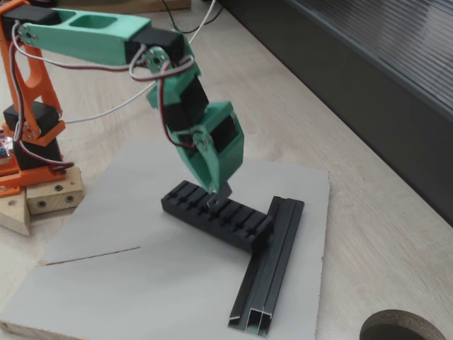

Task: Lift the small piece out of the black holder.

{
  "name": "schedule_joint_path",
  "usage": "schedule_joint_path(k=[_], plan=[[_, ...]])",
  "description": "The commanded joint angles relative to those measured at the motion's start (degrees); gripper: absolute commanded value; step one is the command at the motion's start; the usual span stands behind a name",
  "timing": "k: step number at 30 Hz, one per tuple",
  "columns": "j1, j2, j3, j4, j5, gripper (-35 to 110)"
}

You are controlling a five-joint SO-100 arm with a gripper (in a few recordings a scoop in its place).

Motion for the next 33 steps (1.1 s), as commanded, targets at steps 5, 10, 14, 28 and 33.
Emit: schedule_joint_path(k=[5,10,14,28,33], plan=[[-0.1,6.2,-1.7,0.4,0.4,4],[-0.1,8.0,-2.0,-0.2,0.4,4],[0.0,16.3,-1.6,0.4,0.4,4],[4.0,20.3,-1.1,0.4,0.1,4],[4.1,20.3,-1.1,0.4,-0.2,4]])
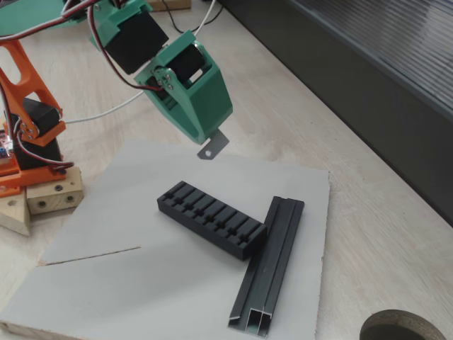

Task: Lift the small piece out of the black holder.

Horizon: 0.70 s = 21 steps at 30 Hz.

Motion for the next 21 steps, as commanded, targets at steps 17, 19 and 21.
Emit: schedule_joint_path(k=[17,19,21], plan=[[0.4,2.5,-1.1,0.4,-1.2,4],[0.4,2.5,-1.1,0.4,-4.4,4],[0.4,2.5,-1.1,0.4,-8.4,4]])
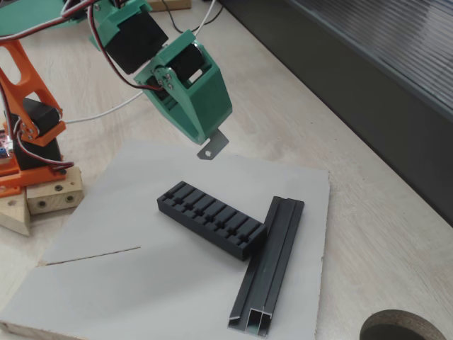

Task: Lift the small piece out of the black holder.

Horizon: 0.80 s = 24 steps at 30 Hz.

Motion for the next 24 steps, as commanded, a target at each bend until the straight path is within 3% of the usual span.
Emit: schedule_joint_path(k=[1,24], plan=[[0.0,2.5,-1.1,0.4,-5.4,4],[0.0,2.5,-1.8,-0.3,-6.2,4]])
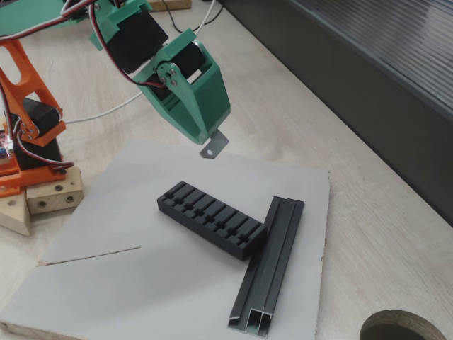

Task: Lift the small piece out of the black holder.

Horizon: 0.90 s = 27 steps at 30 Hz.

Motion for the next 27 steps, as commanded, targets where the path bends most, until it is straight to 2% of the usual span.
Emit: schedule_joint_path(k=[1,27], plan=[[0.0,2.5,-1.6,-0.2,-0.3,4],[0.0,2.4,-1.0,-0.2,-0.3,4]])
